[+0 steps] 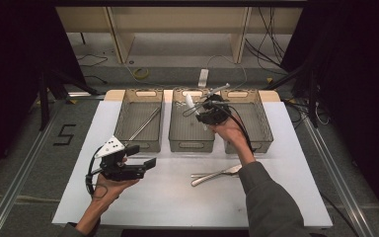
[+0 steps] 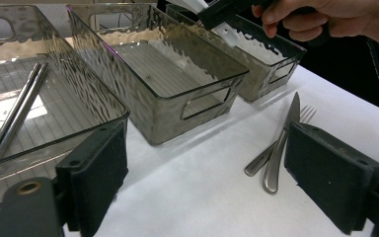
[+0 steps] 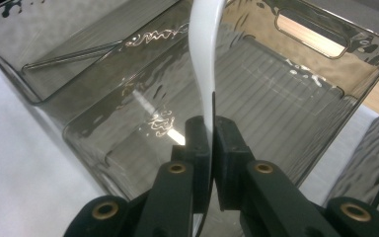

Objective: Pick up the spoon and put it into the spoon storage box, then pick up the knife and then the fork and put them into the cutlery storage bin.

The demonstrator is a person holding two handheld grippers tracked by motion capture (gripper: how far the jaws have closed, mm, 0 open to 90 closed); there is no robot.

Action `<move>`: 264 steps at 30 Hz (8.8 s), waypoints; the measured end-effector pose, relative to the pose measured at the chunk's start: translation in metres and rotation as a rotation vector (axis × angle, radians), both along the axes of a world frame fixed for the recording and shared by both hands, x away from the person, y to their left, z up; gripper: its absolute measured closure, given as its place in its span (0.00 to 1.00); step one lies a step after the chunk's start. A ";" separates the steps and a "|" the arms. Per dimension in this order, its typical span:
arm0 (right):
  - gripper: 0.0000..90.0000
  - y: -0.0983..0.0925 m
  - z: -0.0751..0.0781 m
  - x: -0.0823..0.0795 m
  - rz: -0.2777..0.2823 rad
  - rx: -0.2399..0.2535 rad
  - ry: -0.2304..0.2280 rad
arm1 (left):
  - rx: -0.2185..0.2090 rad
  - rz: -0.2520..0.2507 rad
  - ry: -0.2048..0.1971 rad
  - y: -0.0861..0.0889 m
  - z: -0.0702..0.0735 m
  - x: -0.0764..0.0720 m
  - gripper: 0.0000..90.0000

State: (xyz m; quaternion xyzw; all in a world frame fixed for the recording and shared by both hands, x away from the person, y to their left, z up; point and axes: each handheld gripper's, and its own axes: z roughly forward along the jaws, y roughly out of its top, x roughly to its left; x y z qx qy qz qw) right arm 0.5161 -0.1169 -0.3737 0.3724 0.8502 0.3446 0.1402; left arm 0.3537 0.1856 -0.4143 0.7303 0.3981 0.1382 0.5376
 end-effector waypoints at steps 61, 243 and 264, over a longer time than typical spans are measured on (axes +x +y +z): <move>0.82 0.031 -0.040 0.019 -0.027 -0.025 0.154 | -0.006 0.009 -0.007 0.001 0.001 0.000 0.18; 1.00 -0.032 -0.092 -0.173 0.340 -0.235 0.301 | 0.013 0.019 -0.019 -0.001 0.000 -0.002 0.18; 1.00 -0.081 -0.087 -0.192 0.312 -0.299 0.366 | 0.014 0.023 -0.026 0.000 0.001 -0.003 0.18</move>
